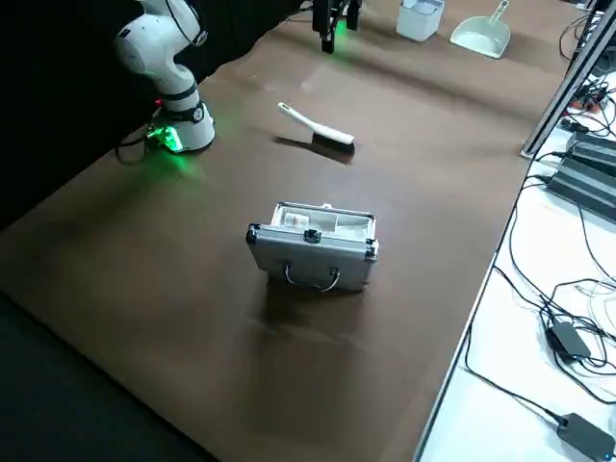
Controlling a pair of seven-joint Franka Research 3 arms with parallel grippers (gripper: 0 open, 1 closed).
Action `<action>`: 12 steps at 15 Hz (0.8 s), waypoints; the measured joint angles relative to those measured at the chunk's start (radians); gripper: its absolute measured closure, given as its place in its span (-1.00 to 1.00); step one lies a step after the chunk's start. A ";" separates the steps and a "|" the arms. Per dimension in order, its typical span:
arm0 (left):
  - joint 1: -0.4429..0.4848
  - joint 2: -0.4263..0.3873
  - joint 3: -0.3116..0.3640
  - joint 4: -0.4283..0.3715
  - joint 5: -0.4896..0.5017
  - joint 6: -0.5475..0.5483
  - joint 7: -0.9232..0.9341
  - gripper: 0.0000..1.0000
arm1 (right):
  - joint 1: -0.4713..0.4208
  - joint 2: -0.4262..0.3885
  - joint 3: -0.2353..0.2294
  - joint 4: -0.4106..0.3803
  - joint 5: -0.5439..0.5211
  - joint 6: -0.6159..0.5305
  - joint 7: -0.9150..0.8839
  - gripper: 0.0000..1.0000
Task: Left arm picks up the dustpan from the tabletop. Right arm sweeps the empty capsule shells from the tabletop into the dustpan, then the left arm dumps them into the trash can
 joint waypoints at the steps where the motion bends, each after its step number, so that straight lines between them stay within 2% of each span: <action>1: -0.013 -0.038 -0.001 0.000 0.000 -0.039 0.066 -1.00 | -0.001 0.000 0.000 0.000 0.000 0.000 0.000 -0.97; 4: -0.050 -0.138 -0.004 0.000 -0.007 -0.123 0.263 -1.00 | -0.001 0.000 -0.001 0.003 -0.013 -0.001 0.000 -0.97; 9: -0.075 -0.258 -0.022 -0.001 -0.127 -0.204 0.670 -1.00 | -0.002 0.000 -0.004 0.006 -0.016 -0.002 0.000 -0.97; 11: -0.083 -0.295 -0.055 0.006 -0.146 -0.259 0.789 -1.00 | -0.002 0.000 -0.005 0.008 -0.017 -0.003 0.000 -0.97; 12: -0.090 -0.313 -0.107 0.031 -0.154 -0.322 0.873 -1.00 | -0.002 -0.001 -0.005 0.015 -0.017 -0.003 0.000 -0.97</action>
